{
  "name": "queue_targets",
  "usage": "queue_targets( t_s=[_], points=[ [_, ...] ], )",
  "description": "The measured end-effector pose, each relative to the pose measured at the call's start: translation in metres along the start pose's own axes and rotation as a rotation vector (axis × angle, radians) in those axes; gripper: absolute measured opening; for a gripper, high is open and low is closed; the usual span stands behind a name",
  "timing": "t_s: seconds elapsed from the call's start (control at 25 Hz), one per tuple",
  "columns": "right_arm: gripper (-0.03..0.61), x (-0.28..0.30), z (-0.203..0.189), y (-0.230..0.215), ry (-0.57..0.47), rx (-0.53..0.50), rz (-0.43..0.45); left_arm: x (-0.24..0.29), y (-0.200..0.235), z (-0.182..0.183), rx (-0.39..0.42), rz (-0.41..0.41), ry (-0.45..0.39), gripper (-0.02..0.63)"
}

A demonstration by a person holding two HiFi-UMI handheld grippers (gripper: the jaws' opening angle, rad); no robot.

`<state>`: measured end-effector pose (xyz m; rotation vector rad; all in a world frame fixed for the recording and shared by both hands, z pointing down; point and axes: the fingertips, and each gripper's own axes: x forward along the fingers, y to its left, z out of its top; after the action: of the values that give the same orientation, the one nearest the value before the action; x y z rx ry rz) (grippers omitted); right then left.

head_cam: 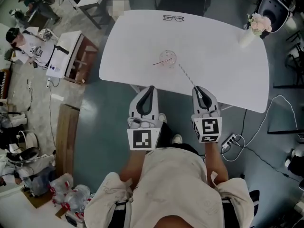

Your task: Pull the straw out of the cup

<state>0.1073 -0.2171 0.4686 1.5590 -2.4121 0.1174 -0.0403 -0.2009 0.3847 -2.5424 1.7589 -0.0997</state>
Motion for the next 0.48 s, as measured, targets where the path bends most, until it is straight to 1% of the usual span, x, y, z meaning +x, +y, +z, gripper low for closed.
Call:
queue_targets(
  t_s=[0.28, 0.4, 0.48],
  points=[
    [0.023, -0.061, 0.04, -0.005, -0.133, -0.021, -0.044, -0.042, -0.022, 0.027, 0.033, 0.01, -0.068, 0.005],
    [0.023, -0.085, 0.059, -0.006, -0.194, -0.028, -0.068, -0.06, -0.025, 0.039, 0.042, 0.023, -0.097, 0.005],
    [0.023, -0.101, 0.077, -0.006, -0.251, -0.037, -0.084, -0.069, -0.024, 0.05, 0.047, 0.032, -0.131, 0.005]
  ],
)
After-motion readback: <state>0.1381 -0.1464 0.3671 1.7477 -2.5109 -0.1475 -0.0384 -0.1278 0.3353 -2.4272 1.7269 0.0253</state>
